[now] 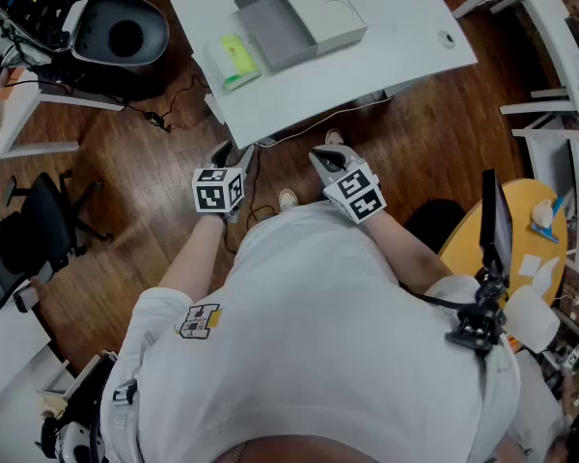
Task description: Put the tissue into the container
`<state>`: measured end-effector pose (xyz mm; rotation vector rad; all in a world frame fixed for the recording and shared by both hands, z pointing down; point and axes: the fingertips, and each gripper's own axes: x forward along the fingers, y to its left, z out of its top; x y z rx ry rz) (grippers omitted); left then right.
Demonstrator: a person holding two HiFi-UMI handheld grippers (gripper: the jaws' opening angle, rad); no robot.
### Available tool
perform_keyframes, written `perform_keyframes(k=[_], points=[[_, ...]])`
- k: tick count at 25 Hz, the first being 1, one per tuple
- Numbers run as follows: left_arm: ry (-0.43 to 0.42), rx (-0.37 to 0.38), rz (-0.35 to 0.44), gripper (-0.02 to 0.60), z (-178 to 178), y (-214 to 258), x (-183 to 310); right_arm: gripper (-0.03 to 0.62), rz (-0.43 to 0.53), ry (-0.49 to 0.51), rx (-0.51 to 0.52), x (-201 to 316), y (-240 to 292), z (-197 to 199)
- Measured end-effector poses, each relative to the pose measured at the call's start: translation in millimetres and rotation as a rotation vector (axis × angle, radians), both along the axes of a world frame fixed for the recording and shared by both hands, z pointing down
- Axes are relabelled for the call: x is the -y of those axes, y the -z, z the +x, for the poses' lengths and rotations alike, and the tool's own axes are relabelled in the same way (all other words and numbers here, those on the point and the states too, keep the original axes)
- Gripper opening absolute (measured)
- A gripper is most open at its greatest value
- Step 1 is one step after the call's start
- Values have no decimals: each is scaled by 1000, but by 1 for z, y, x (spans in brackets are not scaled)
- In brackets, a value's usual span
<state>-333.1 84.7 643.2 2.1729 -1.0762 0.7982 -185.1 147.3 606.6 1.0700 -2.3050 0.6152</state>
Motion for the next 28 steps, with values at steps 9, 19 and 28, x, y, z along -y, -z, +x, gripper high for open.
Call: perform_keyframes(k=[9,19,28], points=[[248,146,-1,365,43,9,124,0,5,92,31,89,16,78],[475,197,-82,421,56,-13,171,0,-3,185,79,158,24,137],[522,203,-86,439,56,-18,191,0,-12,273,100,180,31,149]])
